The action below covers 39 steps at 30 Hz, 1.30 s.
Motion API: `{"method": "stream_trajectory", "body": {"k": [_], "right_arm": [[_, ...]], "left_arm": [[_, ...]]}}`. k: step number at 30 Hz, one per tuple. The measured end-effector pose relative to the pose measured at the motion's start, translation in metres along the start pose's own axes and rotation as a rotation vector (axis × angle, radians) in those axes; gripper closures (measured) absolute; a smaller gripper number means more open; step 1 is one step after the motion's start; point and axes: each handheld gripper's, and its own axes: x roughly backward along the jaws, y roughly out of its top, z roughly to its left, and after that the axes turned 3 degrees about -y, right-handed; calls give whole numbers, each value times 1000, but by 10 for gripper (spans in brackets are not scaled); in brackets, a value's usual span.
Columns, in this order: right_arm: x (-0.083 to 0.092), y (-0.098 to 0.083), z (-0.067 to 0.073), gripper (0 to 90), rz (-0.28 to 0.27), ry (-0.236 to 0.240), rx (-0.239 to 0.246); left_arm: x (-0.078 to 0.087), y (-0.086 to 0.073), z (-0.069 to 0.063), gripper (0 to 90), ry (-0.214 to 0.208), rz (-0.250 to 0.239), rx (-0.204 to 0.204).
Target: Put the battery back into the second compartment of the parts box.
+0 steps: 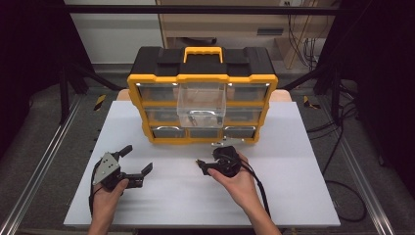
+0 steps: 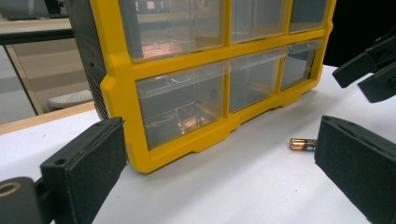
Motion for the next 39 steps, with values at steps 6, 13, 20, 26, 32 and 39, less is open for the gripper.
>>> {"method": "stream_trajectory", "body": {"k": [6, 13, 20, 26, 32, 39], "right_arm": [[-8, -2, 3, 423, 16, 3, 12], [-21, -7, 4, 503, 55, 9, 15], [-32, -12, 1, 565, 86, 12, 14], [-38, -13, 0, 593, 101, 4, 14], [-44, -15, 0, 621, 117, 0, 29], [-48, -15, -2, 647, 139, -12, 11]], "left_arm": [[0, 0, 0, 20, 0, 1, -1], [0, 0, 0, 20, -1, 1, -1], [-1, 0, -1, 20, -3, 3, -3], [-1, 0, -1, 20, -4, 5, -4], [-1, 0, -1, 20, -5, 6, -4], [-2, 0, -1, 20, -6, 6, -5]]}}
